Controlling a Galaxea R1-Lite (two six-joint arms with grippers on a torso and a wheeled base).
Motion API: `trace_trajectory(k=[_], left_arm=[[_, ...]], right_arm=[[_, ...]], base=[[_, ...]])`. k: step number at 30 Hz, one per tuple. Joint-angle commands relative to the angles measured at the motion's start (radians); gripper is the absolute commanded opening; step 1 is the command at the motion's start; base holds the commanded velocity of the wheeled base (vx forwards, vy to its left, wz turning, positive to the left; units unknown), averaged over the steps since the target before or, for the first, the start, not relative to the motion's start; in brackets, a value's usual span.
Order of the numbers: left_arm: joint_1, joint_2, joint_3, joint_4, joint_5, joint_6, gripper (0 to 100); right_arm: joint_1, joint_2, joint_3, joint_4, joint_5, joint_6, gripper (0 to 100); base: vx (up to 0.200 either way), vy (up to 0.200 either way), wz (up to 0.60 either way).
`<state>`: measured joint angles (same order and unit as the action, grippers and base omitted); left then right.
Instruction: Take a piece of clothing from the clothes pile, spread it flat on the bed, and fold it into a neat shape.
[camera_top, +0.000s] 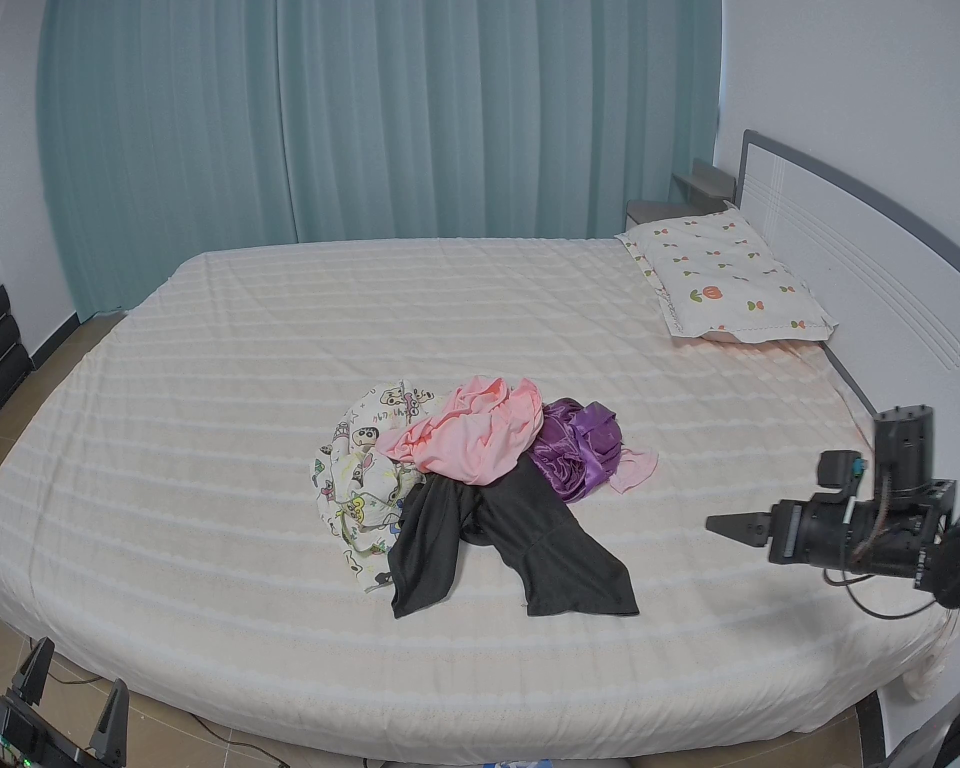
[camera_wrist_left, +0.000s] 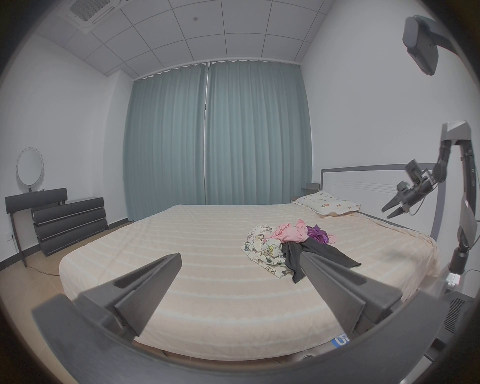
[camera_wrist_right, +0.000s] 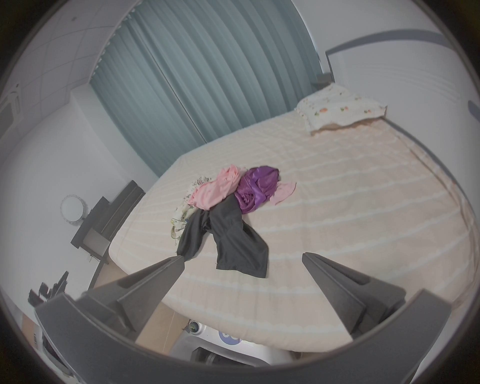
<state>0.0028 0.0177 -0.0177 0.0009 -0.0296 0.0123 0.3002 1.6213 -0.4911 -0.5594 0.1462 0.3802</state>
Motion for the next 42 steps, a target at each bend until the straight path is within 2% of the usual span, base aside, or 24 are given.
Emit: trace_trajectory(k=[1,14,36,37,42], left_arm=[[0.0,-0.016,0.015,0.001,-0.001,0.003,100],[0.0,-0.016,0.015,-0.001,-0.003,0.003,100],[-0.001,-0.016,0.015,0.001,-0.003,0.001,100],[-0.001,-0.016,0.015,0.001,-0.003,0.001,100],[0.0,-0.016,0.013,0.001,-0.003,0.0,100]], right_arm=[[0.152,0.634,-0.247,-0.203,-0.097,0.134,100],[0.172,0.792,-0.409,-0.191,-0.105,0.134,100],[0.186,0.835,-0.466,-0.205,-0.112,0.117,100],[0.188,0.836,-0.468,-0.203,-0.112,0.115,0],[0.194,0.844,-0.465,-0.211,-0.112,0.105,0]], base=[[0.0,0.0,0.0],[0.0,0.0,0.0],[0.0,0.0,0.0],[0.0,0.0,0.0],[0.0,0.0,0.0]])
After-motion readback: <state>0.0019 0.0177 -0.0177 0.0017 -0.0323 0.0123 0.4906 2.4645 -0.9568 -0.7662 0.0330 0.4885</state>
